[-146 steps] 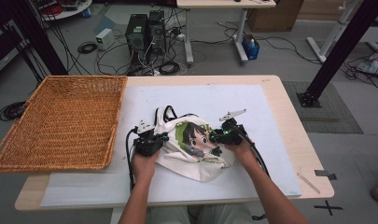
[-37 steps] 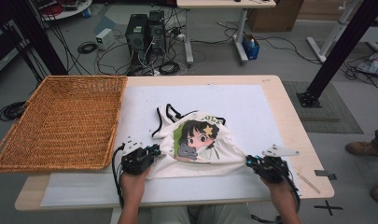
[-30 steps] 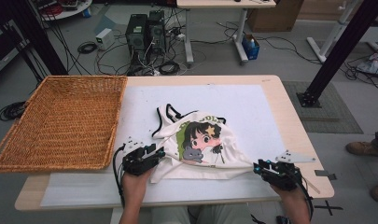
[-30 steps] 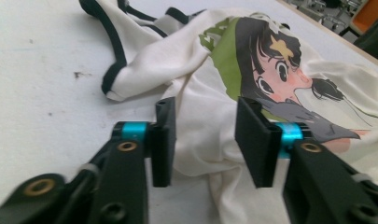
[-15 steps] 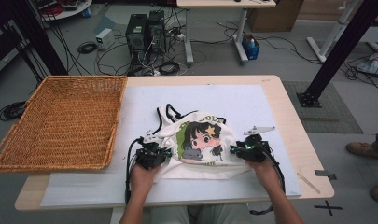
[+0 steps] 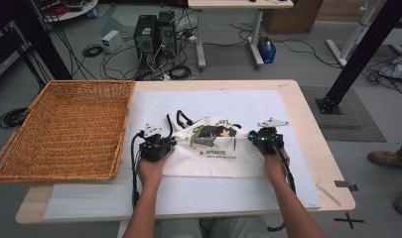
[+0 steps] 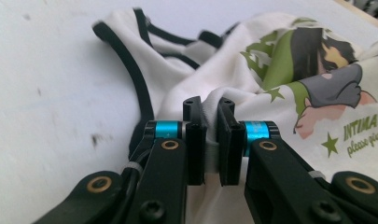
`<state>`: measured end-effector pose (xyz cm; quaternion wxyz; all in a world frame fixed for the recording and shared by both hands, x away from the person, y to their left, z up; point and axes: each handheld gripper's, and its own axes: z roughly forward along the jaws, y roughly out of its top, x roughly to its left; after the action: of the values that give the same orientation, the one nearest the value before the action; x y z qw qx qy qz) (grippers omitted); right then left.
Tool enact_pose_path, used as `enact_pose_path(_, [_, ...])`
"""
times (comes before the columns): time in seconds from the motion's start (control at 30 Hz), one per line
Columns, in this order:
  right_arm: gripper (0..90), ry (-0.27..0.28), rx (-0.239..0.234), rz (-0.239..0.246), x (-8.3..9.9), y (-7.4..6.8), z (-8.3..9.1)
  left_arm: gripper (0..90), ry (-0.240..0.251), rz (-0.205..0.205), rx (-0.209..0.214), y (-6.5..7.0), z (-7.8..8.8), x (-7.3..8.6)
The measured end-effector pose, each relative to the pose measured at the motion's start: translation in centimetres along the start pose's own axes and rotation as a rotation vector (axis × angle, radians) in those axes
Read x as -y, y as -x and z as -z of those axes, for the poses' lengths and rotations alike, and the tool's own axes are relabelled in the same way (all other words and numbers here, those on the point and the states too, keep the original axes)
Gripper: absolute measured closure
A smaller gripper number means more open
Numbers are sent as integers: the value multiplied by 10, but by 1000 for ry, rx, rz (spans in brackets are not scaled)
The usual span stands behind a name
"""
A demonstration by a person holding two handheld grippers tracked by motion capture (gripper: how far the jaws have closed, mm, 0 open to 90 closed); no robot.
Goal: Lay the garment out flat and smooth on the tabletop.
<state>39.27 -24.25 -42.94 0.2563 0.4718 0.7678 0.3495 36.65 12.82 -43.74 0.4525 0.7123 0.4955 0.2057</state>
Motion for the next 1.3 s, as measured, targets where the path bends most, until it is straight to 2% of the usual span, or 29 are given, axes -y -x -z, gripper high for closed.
enact_pose_path(0.03, [873, 1, 24, 6, -2, -1, -3, 831, -7, -3, -9, 0, -3, 0])
enact_pose_path(0.1, [852, -9, 39, 3, -2, -2, -8, 807, -20, 29, 1, 1, -4, 2])
enact_pose_path(0.17, [793, -13, 22, -36, 0, -1, -6, 671, -26, 42, -2, 3, -2, 3])
enact_pose_path(0.27, [753, 50, 26, -56, 7, 0, 11, 535, -26, 23, -10, 4, 10, 6])
enact_pose_path(0.37, [739, 109, 30, -95, 16, 5, 36, 507, 4, -12, -5, 6, 24, 13])
enact_pose_path(0.47, [686, 153, 16, -139, 28, 10, 58, 450, 8, -2, 21, 6, 34, 18])
enact_pose_path(0.53, [675, 162, 11, -137, 39, 11, 70, 437, 12, 8, 36, 7, 38, 22])
enact_pose_path(0.6, [700, 151, 12, -136, 51, 12, 79, 437, -3, -8, 42, 9, 42, 26])
enact_pose_path(0.7, [785, 119, 7, -158, 72, 20, 92, 446, -28, -16, 25, 12, 48, 37])
enact_pose_path(0.77, [800, 109, 11, -160, 85, 24, 102, 449, -36, 1, 17, 11, 53, 44])
enact_pose_path(0.87, [803, 94, -35, -165, 98, 28, 110, 450, -55, 24, 11, 8, 57, 52])
enact_pose_path(0.93, [782, 78, -74, -140, 101, 25, 109, 450, -60, 28, 12, 8, 57, 51])
enact_pose_path(1.0, [711, 42, -113, -124, 98, 19, 102, 450, -87, 30, 7, 9, 53, 50])
enact_pose_path(1.03, [683, 34, -130, -125, 96, 15, 97, 450, -116, 29, 4, 9, 50, 49])
enact_pose_path(1.13, [599, 4, -149, -115, 88, 2, 82, 459, -137, -6, -31, 13, 47, 47])
enact_pose_path(1.2, [600, -39, -126, -79, 86, -6, 70, 546, -139, -72, -66, 15, 48, 49])
enact_pose_path(1.23, [620, -42, -103, -62, 84, -9, 69, 613, -139, -87, -68, 15, 50, 49])
enact_pose_path(1.27, [665, -45, -106, -59, 83, -11, 68, 714, -134, -86, -56, 14, 51, 50])
enact_pose_path(1.3, [763, -44, -110, -45, 82, -13, 68, 763, -139, -86, -50, 13, 51, 50])
